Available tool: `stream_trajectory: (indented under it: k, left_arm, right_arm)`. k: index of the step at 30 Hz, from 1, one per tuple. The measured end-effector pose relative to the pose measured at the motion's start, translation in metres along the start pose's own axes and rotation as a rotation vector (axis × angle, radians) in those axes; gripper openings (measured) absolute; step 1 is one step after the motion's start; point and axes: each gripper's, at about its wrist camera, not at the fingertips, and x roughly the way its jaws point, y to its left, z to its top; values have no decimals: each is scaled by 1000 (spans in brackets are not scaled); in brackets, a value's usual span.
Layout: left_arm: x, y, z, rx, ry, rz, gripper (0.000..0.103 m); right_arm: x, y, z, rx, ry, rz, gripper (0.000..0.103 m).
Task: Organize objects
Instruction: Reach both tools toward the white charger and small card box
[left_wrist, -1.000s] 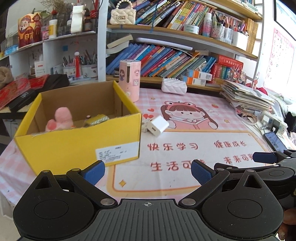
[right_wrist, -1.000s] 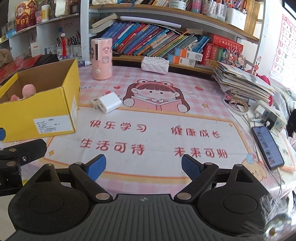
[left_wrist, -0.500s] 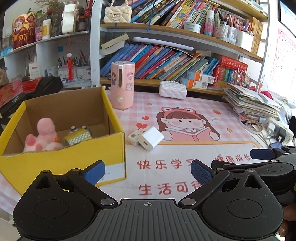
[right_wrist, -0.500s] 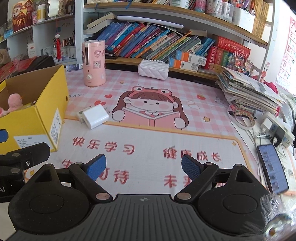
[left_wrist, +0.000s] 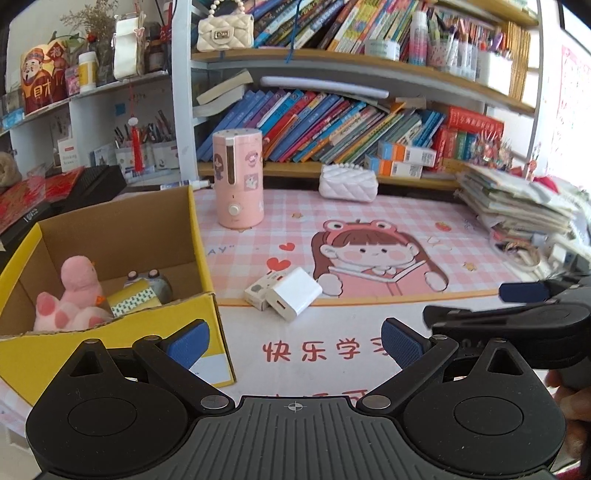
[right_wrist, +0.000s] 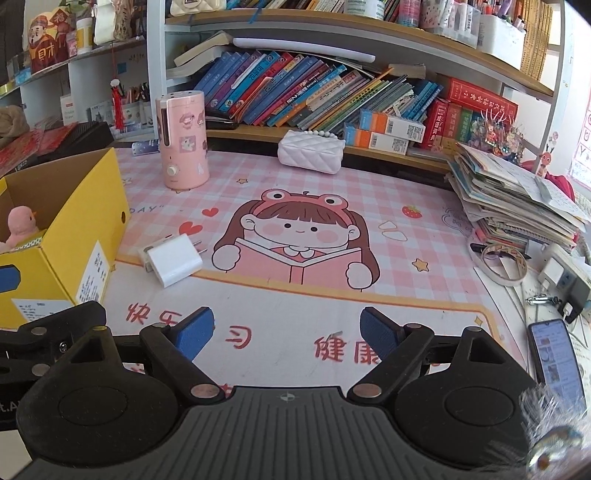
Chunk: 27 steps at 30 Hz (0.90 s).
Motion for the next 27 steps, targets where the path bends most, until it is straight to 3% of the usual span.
stream_trajectory:
  k: [5, 10, 11, 20, 27]
  left_arm:
    - [10, -8, 3, 23, 29, 53, 97]
    - [27, -17, 7, 39, 67, 71, 66]
    - [32, -19, 9, 40, 73, 76, 64]
    - [96, -38, 24, 87, 104, 133, 63]
    - [156, -50, 15, 239, 191, 219, 67]
  right_arm:
    - [4, -10, 4, 2, -13, 34, 83]
    - [13, -17, 10, -1, -18, 85, 76]
    - [15, -19, 11, 0, -20, 93, 74]
    - [38, -48, 32, 48, -45, 84, 73]
    - [52, -65, 38, 39, -39, 79, 73]
